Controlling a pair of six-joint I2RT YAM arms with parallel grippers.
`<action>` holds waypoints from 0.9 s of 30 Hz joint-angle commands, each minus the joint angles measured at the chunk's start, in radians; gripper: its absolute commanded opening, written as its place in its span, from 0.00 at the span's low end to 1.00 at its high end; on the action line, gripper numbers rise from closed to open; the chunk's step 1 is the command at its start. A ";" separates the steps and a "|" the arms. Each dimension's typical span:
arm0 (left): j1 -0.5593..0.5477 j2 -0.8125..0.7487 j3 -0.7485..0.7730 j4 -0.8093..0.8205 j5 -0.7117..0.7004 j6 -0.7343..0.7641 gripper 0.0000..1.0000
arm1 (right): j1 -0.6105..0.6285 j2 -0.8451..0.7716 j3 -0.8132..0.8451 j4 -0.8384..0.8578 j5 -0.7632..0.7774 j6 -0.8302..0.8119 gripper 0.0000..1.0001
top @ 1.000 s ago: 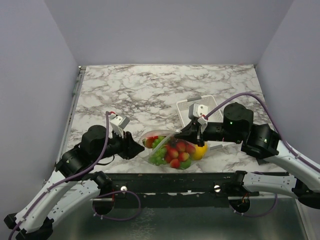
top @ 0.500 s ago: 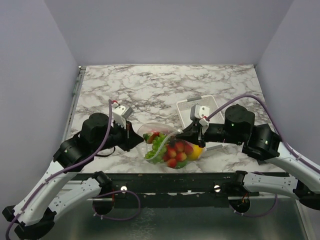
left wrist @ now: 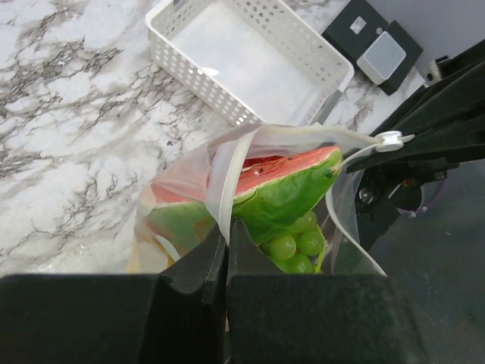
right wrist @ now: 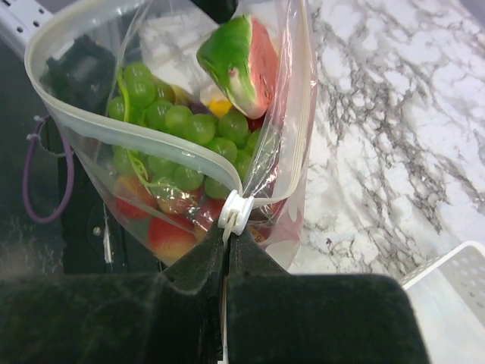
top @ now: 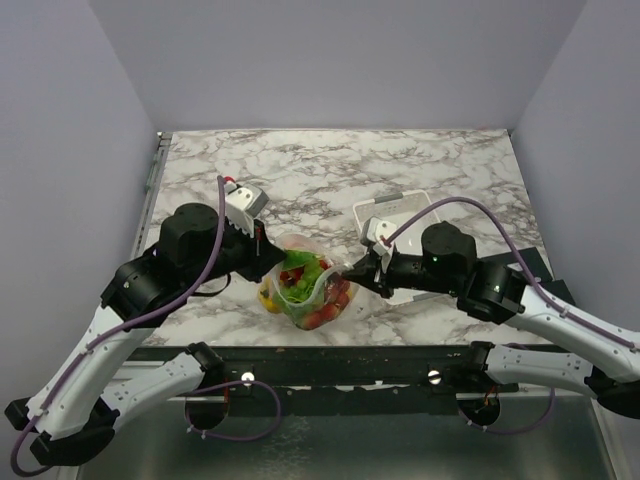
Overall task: Place the food in the zip-top bag and seal the zipper
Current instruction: Adjust the zipper food storage bag at the center of the board.
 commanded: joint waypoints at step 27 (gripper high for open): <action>-0.003 0.017 -0.355 0.146 -0.288 -0.170 0.00 | 0.001 0.109 -0.307 0.426 0.342 0.125 0.01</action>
